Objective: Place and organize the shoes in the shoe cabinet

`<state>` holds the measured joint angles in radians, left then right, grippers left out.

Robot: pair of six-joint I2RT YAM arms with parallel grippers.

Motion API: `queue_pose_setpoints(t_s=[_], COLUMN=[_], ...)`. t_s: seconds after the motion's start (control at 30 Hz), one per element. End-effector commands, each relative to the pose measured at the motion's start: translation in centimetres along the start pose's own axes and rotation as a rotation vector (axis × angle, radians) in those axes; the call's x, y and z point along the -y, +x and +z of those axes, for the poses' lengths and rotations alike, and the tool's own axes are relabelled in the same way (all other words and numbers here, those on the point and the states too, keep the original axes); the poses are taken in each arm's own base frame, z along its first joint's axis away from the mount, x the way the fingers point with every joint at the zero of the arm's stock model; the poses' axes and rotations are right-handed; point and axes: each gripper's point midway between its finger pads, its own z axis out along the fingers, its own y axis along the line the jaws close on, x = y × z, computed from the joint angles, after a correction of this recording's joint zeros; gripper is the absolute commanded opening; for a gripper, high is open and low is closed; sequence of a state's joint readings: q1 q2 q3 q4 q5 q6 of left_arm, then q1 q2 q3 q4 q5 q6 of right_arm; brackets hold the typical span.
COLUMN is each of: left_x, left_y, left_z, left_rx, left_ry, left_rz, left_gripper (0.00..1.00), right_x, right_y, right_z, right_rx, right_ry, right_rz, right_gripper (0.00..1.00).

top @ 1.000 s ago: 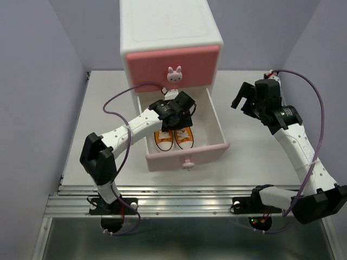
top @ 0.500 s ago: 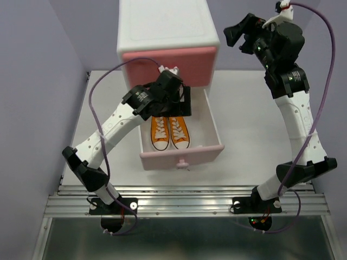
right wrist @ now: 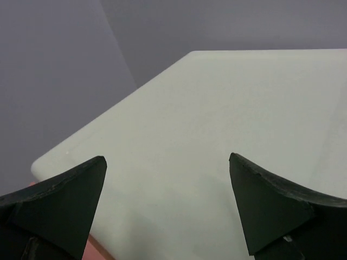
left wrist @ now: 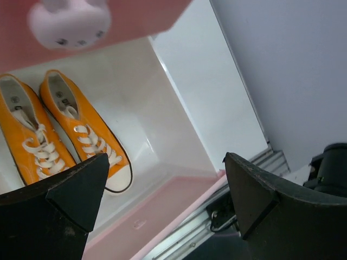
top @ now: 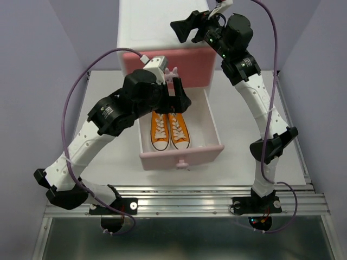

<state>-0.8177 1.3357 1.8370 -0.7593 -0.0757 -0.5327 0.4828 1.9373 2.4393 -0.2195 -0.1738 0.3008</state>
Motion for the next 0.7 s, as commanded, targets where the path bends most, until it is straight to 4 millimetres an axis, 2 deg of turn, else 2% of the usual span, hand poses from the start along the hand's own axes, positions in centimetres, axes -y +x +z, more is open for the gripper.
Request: queue_pose_setpoints(t_s=[0.0, 0.1, 0.13, 0.17, 0.23, 0.3, 0.37, 0.4, 0.43, 0.47, 0.5, 0.57, 0.6, 0.67], left_x=[3.4, 5.7, 6.4, 7.9, 8.8, 10.3, 10.4, 10.0, 9.3, 7.4, 6.6, 4.5, 2.9, 2.1], left_y=[2.3, 4.6, 5.2, 6.5, 7.2, 8.7, 10.2, 11.0, 13.6, 15.9, 17.6, 19.6, 21.3, 22.1], left_z=[-0.3, -1.8, -2.3, -3.4, -4.8, -6.4, -7.0, -7.6, -7.5, -7.1, -7.2, -6.7, -6.5, -6.6], left_rx=[-0.06, -0.122, -0.137, -0.166, -0.188, -0.241, -0.282, -0.308, -0.37, -0.409, -0.435, -0.436, -0.446, -0.425], left_ry=[0.124, 0.188, 0.207, 0.251, 0.275, 0.341, 0.351, 0.346, 0.327, 0.27, 0.249, 0.182, 0.162, 0.125], left_rz=[0.079, 0.089, 0.093, 0.107, 0.088, 0.073, 0.073, 0.077, 0.101, 0.127, 0.138, 0.136, 0.132, 0.1], left_gripper=[0.99, 0.99, 0.99, 0.99, 0.99, 0.99, 0.99, 0.99, 0.99, 0.99, 0.99, 0.98, 0.98, 0.98], right_x=[0.8, 2.7, 2.6, 2.8, 3.0, 3.3, 3.6, 3.8, 4.1, 4.2, 4.3, 4.6, 4.8, 4.9], right_y=[6.0, 9.5, 10.2, 10.7, 11.3, 12.7, 13.7, 14.1, 14.5, 14.9, 15.2, 16.3, 16.7, 17.1], right_z=[0.3, -0.2, -0.3, -0.4, -0.7, -0.9, -1.0, -1.0, -1.0, -1.1, -1.1, -1.3, -1.4, -1.6], right_rx=[-0.169, -0.274, -0.289, -0.304, -0.322, -0.358, -0.382, -0.392, -0.399, -0.407, -0.415, -0.439, -0.449, -0.461], right_ry=[0.009, 0.086, 0.093, 0.102, 0.105, 0.107, 0.112, 0.116, 0.125, 0.127, 0.121, 0.126, 0.126, 0.122], right_rz=[0.012, 0.026, 0.027, 0.026, 0.016, 0.021, 0.022, 0.02, 0.015, 0.014, 0.001, -0.005, -0.009, -0.024], right_gripper=[1.0, 1.0, 1.0, 1.0, 1.0, 1.0, 1.0, 1.0, 1.0, 1.0, 1.0, 1.0, 1.0, 1.0])
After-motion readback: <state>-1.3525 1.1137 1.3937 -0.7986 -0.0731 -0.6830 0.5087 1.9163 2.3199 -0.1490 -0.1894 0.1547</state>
